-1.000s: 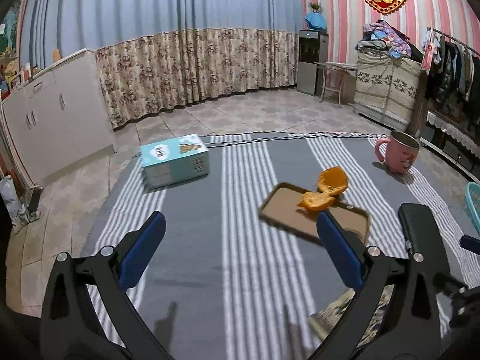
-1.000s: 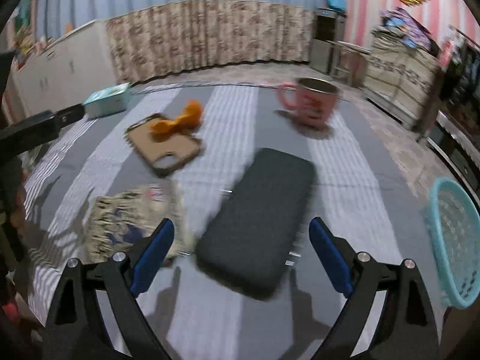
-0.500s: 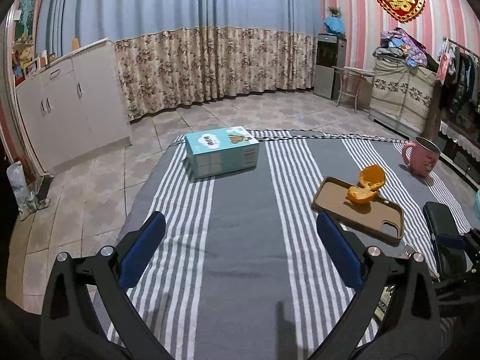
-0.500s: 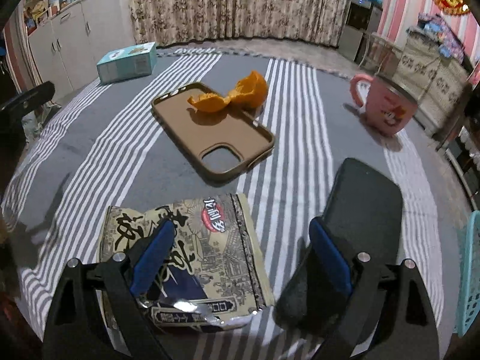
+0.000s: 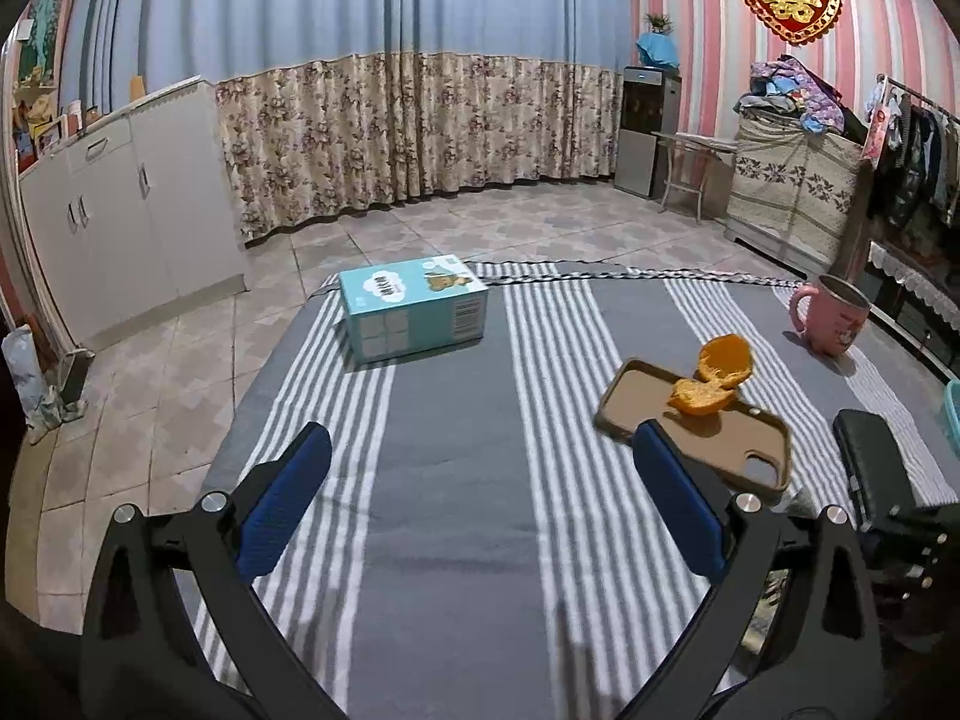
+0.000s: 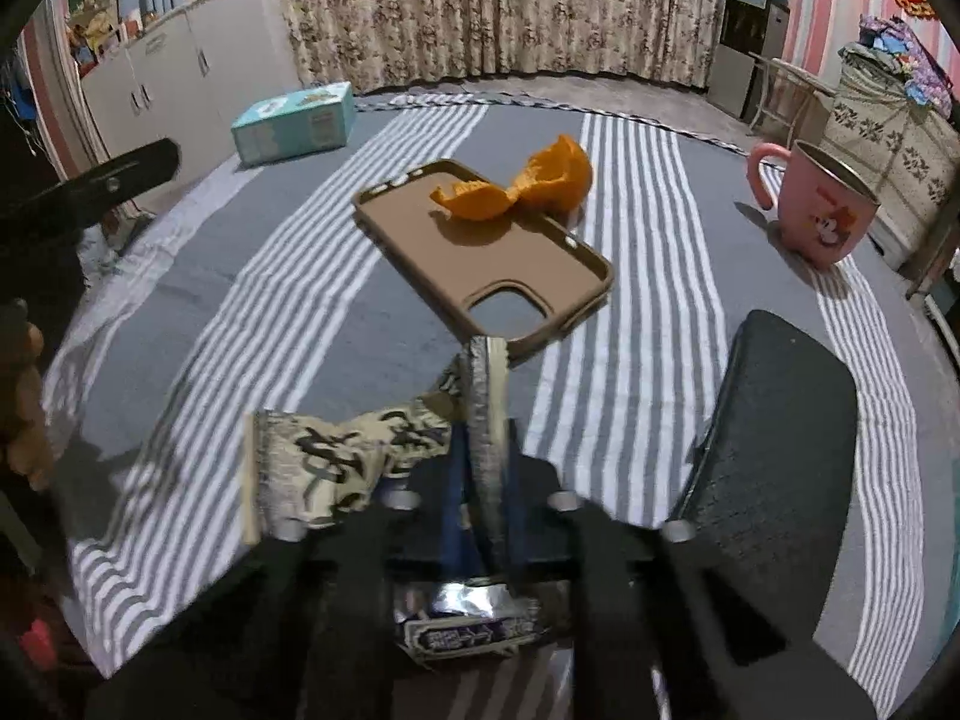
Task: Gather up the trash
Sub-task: 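Close the right tool on the printed snack bag and lift it, then grasp the orange peel on the brown phone case with the left tool while the right tool holds the bag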
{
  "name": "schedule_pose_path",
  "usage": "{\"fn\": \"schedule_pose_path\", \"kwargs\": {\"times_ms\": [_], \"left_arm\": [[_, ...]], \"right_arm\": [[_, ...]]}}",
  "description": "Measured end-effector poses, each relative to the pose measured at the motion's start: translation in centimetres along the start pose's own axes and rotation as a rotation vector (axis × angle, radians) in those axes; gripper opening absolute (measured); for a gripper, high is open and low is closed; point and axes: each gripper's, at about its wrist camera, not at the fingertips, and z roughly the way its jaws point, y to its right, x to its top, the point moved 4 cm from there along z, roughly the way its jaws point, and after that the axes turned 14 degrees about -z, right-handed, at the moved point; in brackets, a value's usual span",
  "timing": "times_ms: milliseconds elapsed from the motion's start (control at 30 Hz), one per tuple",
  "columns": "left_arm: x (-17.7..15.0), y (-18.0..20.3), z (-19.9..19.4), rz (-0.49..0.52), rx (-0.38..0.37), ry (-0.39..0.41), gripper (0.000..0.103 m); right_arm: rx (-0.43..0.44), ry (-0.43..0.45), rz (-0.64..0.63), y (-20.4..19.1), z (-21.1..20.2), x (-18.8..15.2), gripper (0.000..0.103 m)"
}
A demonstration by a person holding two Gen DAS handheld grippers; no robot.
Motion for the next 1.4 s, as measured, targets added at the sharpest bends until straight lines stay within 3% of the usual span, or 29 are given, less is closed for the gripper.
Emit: {"fn": "schedule_pose_path", "kwargs": {"times_ms": [200, 333, 600, 800, 1000, 1200, 1400], "left_arm": [[0.4, 3.0, 0.2, 0.032, -0.030, 0.001, 0.097], [0.7, 6.0, 1.0, 0.035, -0.069, -0.017, 0.097], [-1.7, 13.0, 3.8, 0.040, -0.137, -0.120, 0.097], [-3.8, 14.5, 7.2, -0.009, -0.085, -0.210, 0.097], [-4.8, 15.5, 9.8, -0.035, -0.062, -0.290, 0.086], [-4.5, 16.4, 11.7, -0.047, -0.033, -0.300, 0.085], [-4.1, 17.6, 12.5, 0.012, 0.018, -0.270, 0.084]], "right_arm": [[0.014, 0.121, 0.074, 2.7, -3.5, 0.3, 0.004], [-0.048, 0.179, 0.114, 6.9, -6.7, -0.1, 0.004], [-0.205, 0.145, 0.193, 16.7, -9.6, -4.7, 0.004], [-0.222, 0.127, 0.207, 20.8, -9.5, -7.0, 0.004], [-0.177, 0.144, 0.275, 22.7, -8.5, -8.3, 0.004], [-0.160, 0.146, 0.296, 22.9, -7.8, -8.6, 0.004], [-0.172, 0.156, 0.313, 24.0, -8.5, -9.3, 0.004]]}}
